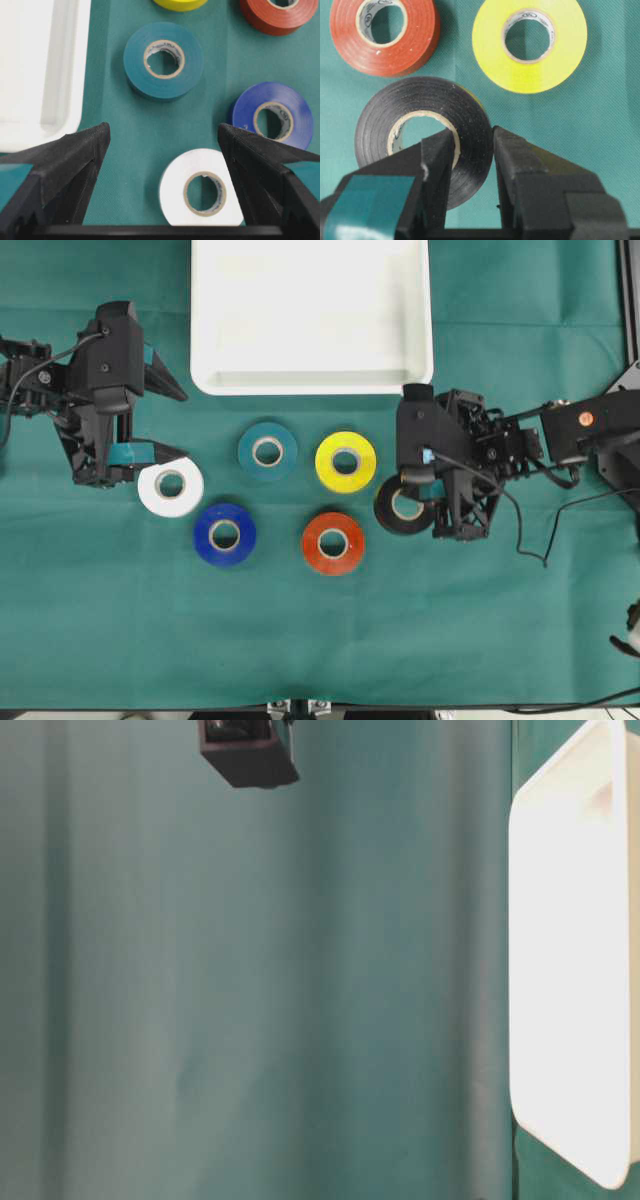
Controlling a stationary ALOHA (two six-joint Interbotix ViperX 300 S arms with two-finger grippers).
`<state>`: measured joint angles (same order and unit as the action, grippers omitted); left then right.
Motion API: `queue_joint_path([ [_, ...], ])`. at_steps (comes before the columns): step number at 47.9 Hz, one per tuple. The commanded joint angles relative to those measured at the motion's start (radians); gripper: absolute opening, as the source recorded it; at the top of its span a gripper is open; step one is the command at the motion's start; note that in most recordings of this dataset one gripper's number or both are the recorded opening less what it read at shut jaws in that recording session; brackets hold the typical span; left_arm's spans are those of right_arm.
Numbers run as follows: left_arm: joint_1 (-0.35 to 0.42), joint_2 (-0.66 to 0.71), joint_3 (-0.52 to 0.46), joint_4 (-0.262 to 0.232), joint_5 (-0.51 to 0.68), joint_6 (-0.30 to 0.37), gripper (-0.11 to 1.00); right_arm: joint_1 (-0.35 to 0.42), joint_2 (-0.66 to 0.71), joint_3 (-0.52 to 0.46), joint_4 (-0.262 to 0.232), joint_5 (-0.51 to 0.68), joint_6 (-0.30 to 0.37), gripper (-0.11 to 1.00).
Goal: Put the tape alternately from left to right into the white case.
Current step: 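Lift the black roll with the right gripper and carry it into the tray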
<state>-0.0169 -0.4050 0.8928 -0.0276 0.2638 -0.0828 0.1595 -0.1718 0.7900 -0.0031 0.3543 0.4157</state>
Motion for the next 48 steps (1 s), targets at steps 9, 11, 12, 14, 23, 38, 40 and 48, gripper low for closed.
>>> queue_joint_path([
  [9,-0.003,-0.005,-0.009,-0.002,-0.005,-0.002,0.54,-0.112,-0.032,-0.041,-0.058,-0.002,0.005,0.23],
  [11,-0.003,-0.005,-0.009,-0.002,-0.005,-0.002,0.54,-0.133,-0.034,-0.048,-0.075,0.003,0.005,0.23],
  [12,-0.003,-0.005,-0.009,-0.002,-0.006,-0.002,0.54,-0.141,-0.035,-0.051,-0.086,0.005,0.005,0.23],
  [14,-0.003,-0.005,-0.009,-0.002,-0.008,-0.002,0.55,-0.161,-0.035,-0.057,-0.103,0.011,0.005,0.23],
  [23,-0.003,-0.005,-0.008,-0.002,-0.008,-0.002,0.54,-0.242,-0.037,-0.081,-0.176,0.057,0.005,0.23],
  [38,-0.003,-0.005,-0.009,-0.002,-0.009,-0.002,0.54,-0.367,-0.023,-0.075,-0.242,0.061,0.005,0.23],
  [40,-0.003,-0.005,-0.009,-0.002,-0.011,0.0,0.55,-0.38,-0.017,-0.077,-0.247,0.058,0.005,0.23],
  [48,-0.003,-0.005,-0.009,-0.002,-0.011,0.0,0.55,-0.434,0.012,-0.086,-0.276,0.032,0.003,0.23],
])
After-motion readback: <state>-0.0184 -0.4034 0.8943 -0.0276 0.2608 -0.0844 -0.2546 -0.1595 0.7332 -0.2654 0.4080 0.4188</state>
